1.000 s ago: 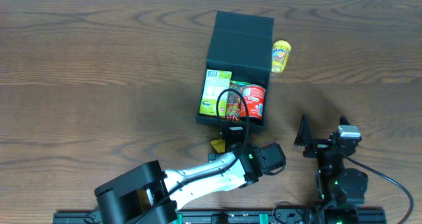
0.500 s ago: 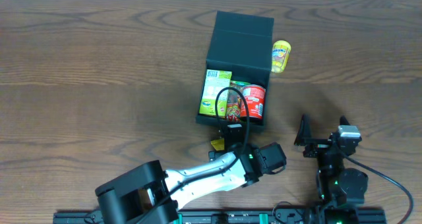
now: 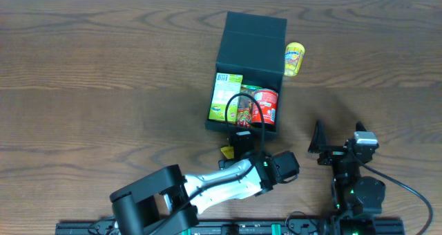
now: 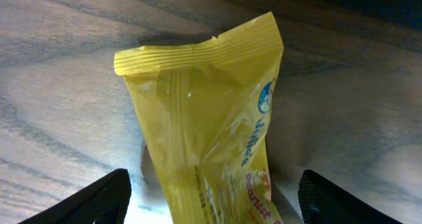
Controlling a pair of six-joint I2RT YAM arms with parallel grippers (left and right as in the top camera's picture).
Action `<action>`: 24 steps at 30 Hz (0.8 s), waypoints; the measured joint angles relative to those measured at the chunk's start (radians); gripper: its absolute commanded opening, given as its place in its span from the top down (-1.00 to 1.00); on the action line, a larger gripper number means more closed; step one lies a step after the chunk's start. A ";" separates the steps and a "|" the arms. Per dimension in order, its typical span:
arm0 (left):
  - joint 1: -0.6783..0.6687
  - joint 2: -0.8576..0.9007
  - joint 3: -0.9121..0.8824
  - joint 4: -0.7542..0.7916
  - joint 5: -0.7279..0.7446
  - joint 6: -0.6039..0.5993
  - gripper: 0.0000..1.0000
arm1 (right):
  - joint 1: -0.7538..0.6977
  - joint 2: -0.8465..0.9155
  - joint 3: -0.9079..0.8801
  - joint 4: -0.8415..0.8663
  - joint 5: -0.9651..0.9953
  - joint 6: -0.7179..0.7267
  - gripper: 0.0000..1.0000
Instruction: Pack container
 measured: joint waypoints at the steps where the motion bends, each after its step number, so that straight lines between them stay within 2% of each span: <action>1: 0.000 0.006 0.000 0.003 -0.002 -0.002 -0.62 | 0.000 0.000 0.000 0.000 0.000 0.000 -0.98; 3: 0.000 0.016 0.000 0.013 -0.004 -0.008 -0.59 | 0.000 0.000 0.000 0.000 0.000 0.000 -0.99; 5: 0.000 0.018 0.000 0.018 -0.007 -0.013 -0.38 | 0.000 0.000 0.000 0.000 0.000 0.000 -0.98; 8: 0.000 0.018 0.000 0.019 -0.007 -0.018 -0.18 | 0.000 0.000 0.000 0.000 0.000 0.000 -0.98; 15: 0.000 0.018 0.000 0.019 -0.007 -0.018 0.01 | 0.000 0.000 0.000 0.000 0.000 0.000 -0.98; 18: 0.000 0.018 0.000 0.019 -0.007 -0.017 0.22 | 0.000 0.000 0.000 0.000 0.000 0.000 -0.98; 24: 0.000 0.018 0.000 0.019 -0.008 -0.018 0.31 | 0.000 0.000 0.000 0.000 0.000 0.000 -0.99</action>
